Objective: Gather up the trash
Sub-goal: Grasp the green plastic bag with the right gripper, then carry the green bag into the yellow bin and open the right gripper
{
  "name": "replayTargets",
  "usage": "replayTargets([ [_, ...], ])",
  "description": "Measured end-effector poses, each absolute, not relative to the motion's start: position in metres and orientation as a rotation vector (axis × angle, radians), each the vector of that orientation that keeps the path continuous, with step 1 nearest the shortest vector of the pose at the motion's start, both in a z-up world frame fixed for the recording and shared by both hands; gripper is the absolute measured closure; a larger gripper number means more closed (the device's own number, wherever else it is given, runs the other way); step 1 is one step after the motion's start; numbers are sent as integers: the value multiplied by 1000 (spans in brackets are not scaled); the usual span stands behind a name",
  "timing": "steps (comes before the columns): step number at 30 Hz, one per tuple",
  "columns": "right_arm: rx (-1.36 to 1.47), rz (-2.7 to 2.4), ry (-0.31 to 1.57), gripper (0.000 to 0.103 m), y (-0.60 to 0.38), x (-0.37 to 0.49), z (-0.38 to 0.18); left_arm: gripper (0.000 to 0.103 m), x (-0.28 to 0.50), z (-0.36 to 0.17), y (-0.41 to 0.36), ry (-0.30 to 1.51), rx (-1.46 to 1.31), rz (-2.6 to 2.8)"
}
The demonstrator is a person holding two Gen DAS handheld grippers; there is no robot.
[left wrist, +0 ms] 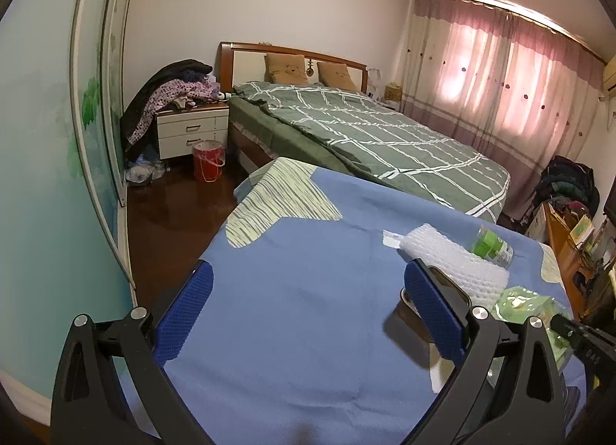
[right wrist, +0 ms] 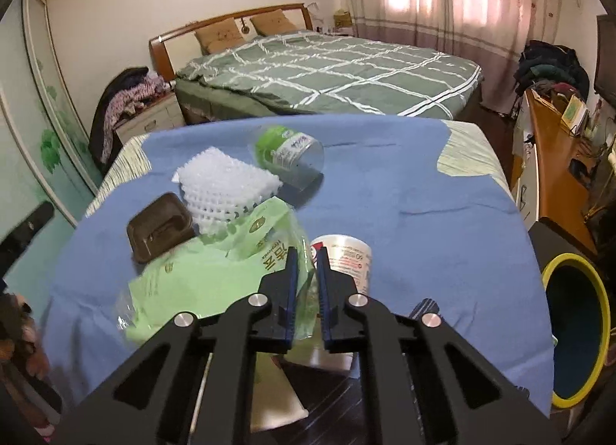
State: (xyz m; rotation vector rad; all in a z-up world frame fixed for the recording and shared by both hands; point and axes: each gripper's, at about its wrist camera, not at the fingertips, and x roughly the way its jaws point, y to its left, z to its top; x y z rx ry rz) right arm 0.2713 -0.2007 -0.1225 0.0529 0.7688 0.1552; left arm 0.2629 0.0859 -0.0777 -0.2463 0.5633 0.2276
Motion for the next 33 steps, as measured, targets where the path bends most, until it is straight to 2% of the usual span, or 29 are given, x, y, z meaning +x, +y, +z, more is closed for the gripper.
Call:
replayTargets([
  [13, 90, 85, 632, 95, -233, 224, -83, 5, 257, -76, 71, 556, -216, 210],
  [33, 296, -626, 558, 94, -438, 166, -123, 5, 246, -69, 54, 525, -164, 169],
])
